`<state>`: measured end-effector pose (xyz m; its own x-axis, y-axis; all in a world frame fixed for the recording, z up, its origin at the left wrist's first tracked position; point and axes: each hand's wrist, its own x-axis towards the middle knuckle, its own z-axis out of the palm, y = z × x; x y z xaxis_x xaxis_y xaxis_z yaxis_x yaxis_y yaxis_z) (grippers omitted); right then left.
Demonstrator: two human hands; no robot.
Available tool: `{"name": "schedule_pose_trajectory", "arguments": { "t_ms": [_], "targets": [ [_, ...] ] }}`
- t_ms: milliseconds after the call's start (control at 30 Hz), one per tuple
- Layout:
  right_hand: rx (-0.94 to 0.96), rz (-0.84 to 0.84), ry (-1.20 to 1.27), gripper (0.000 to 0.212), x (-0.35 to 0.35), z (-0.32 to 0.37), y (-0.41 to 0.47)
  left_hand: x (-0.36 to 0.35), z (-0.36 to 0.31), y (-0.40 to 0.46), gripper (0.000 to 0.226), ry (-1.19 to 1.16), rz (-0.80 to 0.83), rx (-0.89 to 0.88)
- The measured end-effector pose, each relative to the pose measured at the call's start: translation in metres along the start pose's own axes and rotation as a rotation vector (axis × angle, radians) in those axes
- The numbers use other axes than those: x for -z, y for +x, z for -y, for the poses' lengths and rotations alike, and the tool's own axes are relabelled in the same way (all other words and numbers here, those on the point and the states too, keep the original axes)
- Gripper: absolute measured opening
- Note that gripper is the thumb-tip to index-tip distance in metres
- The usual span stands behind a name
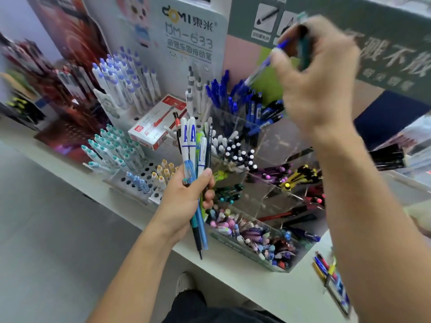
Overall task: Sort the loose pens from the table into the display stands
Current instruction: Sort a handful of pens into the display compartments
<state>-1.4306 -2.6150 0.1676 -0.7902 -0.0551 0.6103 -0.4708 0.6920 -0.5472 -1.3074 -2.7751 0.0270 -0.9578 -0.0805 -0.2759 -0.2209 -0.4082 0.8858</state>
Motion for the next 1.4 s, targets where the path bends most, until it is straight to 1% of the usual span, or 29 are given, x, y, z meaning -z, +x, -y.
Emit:
{"name": "schedule_pose_trajectory", "arguments": {
  "t_ms": [100, 167, 233, 267, 333, 400, 433, 467, 533, 567, 600, 700, 833, 900, 967, 1000, 1067, 1133, 1233, 1333, 1400],
  "targets": [
    [-0.016, 0.198, -0.113, 0.012, -0.041, -0.015, 0.004, 0.01, 0.002, -0.004, 0.004, 0.067, -0.014, 0.001],
    [-0.055, 0.29, -0.157, 0.01, -0.055, -0.02, 0.007, 0.015, 0.002, -0.007, 0.007, 0.131, -0.002, -0.011],
    [-0.095, 0.346, -0.197, 0.01, -0.061, -0.021, 0.011, 0.018, 0.002, -0.009, 0.011, 0.196, 0.024, -0.023],
    [-0.104, 0.375, -0.23, 0.014, -0.062, -0.019, 0.012, 0.018, 0.002, -0.01, 0.011, 0.221, 0.041, -0.024],
    [-0.065, 0.403, -0.285, 0.02, -0.054, -0.011, 0.011, 0.017, 0.004, -0.011, 0.01, 0.253, 0.077, -0.016],
    [-0.034, 0.358, -0.244, 0.021, -0.038, -0.001, -0.001, 0.015, 0.005, -0.011, 0.01, 0.273, 0.109, -0.019],
    [-0.055, 0.343, -0.172, 0.027, -0.027, 0.003, -0.012, 0.013, 0.005, -0.01, 0.011, 0.287, 0.124, -0.026],
    [-0.104, 0.364, -0.085, 0.034, -0.017, 0.007, -0.026, 0.011, 0.005, -0.01, 0.014, 0.308, 0.142, -0.036],
    [-0.23, 0.508, 0.005, 0.045, -0.003, 0.012, -0.057, 0.005, 0.005, -0.011, 0.02, 0.361, 0.177, -0.062],
    [-0.269, 0.573, -0.003, 0.048, 0.0, 0.012, -0.07, 0.001, 0.005, -0.01, 0.021, 0.389, 0.191, -0.079],
    [-0.301, 0.597, -0.018, 0.048, 0.001, 0.01, -0.08, -0.004, 0.006, -0.01, 0.021, 0.418, 0.202, -0.1],
    [-0.371, 0.544, 0.009, 0.039, -0.003, 0.0, -0.092, -0.018, 0.01, -0.007, 0.023, 0.482, 0.225, -0.13],
    [-0.436, 0.51, 0.137, 0.03, -0.005, -0.023, -0.093, -0.03, 0.014, -0.004, 0.026, 0.39, 0.27, -0.04],
    [-0.459, 0.526, 0.174, 0.032, -0.006, -0.032, -0.095, -0.033, 0.015, -0.003, 0.025, 0.342, 0.267, -0.01],
    [-0.478, 0.534, 0.248, 0.039, -0.009, -0.035, -0.097, -0.034, 0.015, -0.001, 0.022, 0.319, 0.264, 0.013],
    [-0.491, 0.53, 0.286, 0.04, -0.01, -0.036, -0.098, -0.035, 0.015, 0.0, 0.021, 0.313, 0.264, 0.019],
    [-0.496, 0.531, 0.313, 0.034, -0.011, -0.035, -0.099, -0.034, 0.017, 0.002, 0.019, 0.34, 0.262, 0.001],
    [-0.469, 0.507, 0.264, 0.032, -0.013, -0.033, -0.098, -0.033, 0.018, 0.002, 0.018, 0.372, 0.258, -0.018],
    [-0.493, 0.46, 0.275, 0.026, -0.02, -0.03, -0.096, -0.031, 0.019, 0.001, 0.022, 0.289, 0.234, 0.002],
    [-0.546, 0.451, 0.382, 0.022, -0.028, -0.031, -0.098, -0.023, 0.017, 0.004, 0.024, 0.187, 0.205, 0.012],
    [-0.553, 0.448, 0.453, 0.019, -0.031, -0.029, -0.101, -0.018, 0.015, 0.005, 0.029, 0.174, 0.2, 0.008]
  ]
}}
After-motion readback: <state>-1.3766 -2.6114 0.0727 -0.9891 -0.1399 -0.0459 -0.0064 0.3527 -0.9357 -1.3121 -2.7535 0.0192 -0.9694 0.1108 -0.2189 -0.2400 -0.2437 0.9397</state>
